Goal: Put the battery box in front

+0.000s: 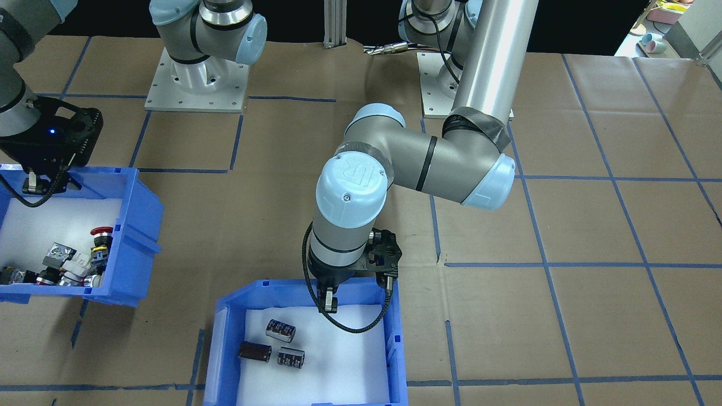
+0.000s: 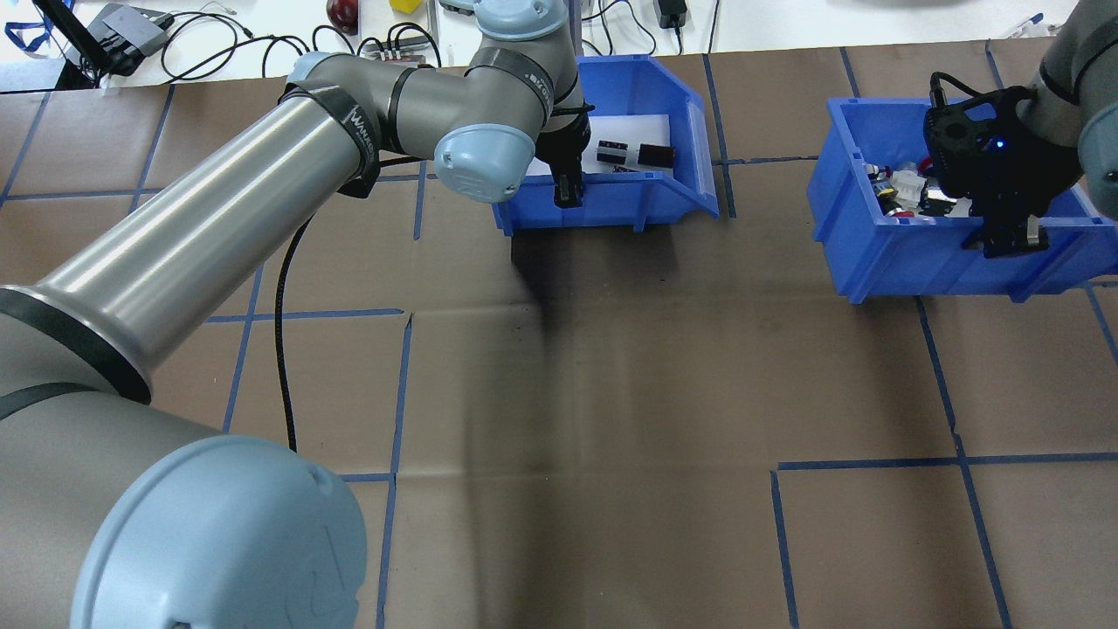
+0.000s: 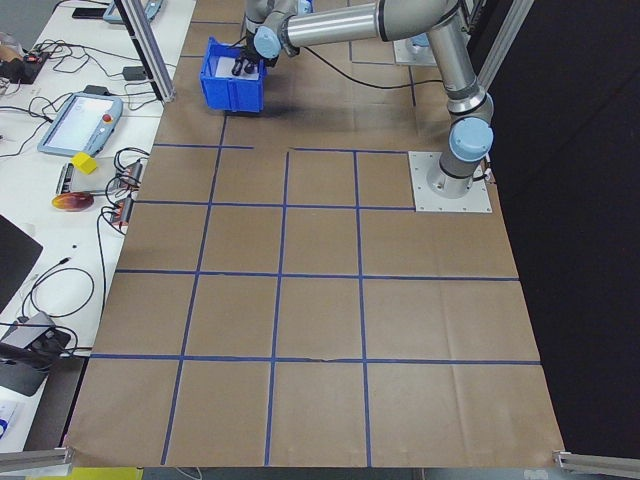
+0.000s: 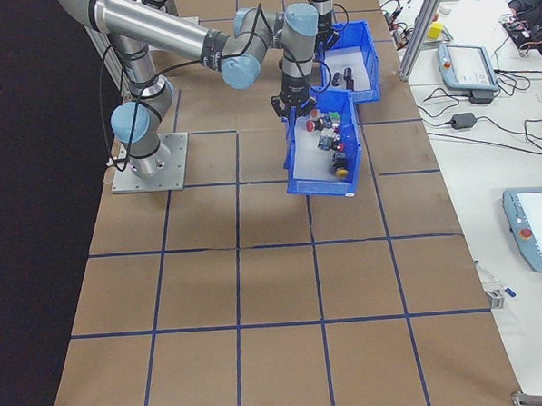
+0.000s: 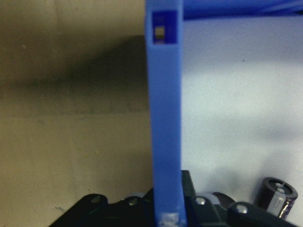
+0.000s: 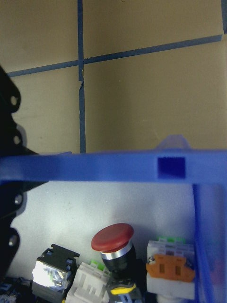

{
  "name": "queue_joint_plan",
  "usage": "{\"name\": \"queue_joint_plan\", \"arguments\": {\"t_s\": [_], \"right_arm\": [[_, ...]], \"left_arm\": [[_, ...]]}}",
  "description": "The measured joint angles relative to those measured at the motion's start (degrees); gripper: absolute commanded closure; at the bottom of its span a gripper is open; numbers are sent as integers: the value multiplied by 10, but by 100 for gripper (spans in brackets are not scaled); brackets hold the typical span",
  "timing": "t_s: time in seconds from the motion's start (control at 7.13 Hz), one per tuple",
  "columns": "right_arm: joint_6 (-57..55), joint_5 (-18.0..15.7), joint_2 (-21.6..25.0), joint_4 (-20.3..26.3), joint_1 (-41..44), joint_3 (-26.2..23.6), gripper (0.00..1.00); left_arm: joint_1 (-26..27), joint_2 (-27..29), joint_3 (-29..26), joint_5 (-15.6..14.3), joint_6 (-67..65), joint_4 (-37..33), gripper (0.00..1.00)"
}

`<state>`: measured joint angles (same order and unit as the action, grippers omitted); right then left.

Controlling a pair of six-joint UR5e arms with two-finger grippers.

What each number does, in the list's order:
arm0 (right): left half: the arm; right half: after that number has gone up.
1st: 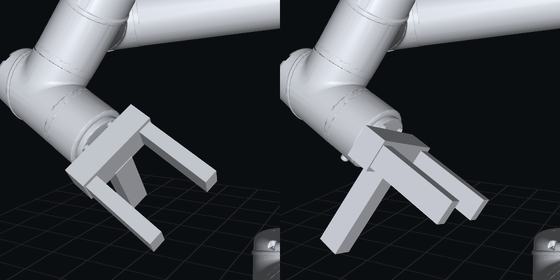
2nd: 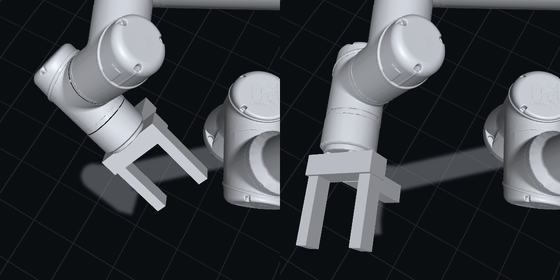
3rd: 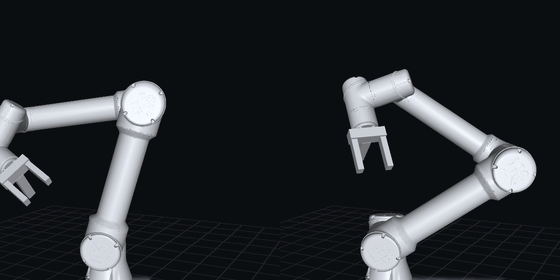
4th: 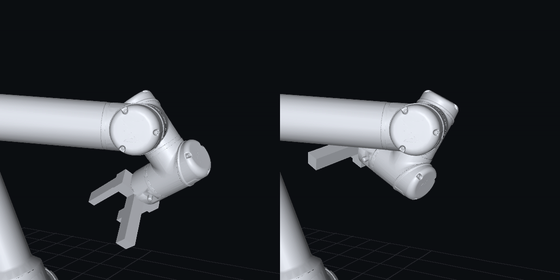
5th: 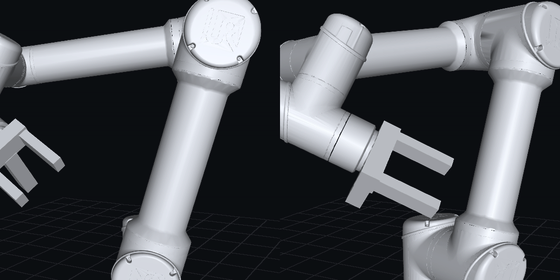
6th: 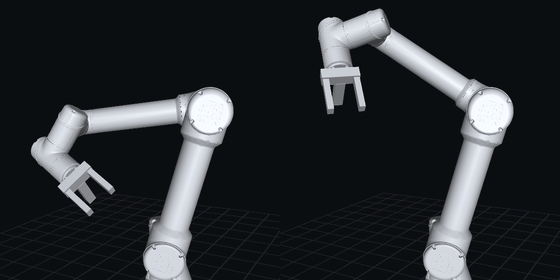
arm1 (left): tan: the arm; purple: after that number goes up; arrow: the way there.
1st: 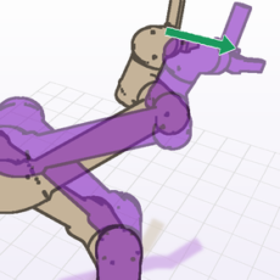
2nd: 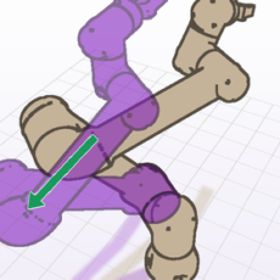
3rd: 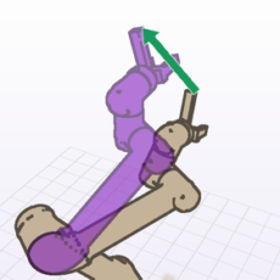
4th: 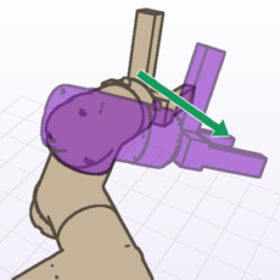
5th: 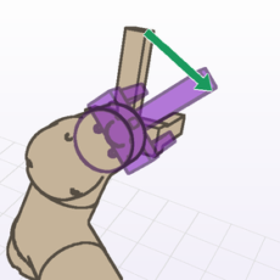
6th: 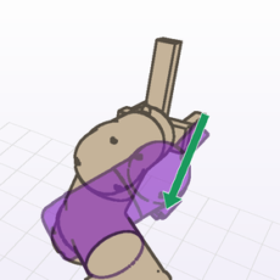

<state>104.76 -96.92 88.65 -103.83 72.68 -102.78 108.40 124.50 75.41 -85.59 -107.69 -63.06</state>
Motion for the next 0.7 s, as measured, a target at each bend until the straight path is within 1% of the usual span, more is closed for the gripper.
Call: {"name": "queue_joint_plan", "arguments": {"t_s": [0.14,0.42,0.56,0.7], "right_arm": [[0,0,6,-2,1,-9,95],[-2,1,10,-3,3,-16,95],[-4,0,13,-2,4,-18,95],[-5,0,18,-2,5,-20,95]], "left_arm": [[-1,-3,0,-13,-1,-5,2],[-4,-16,0,-31,-4,-24,2],[-8,-45,1,-34,4,-57,2],[-16,-87,1,-36,36,-109,2]]}}
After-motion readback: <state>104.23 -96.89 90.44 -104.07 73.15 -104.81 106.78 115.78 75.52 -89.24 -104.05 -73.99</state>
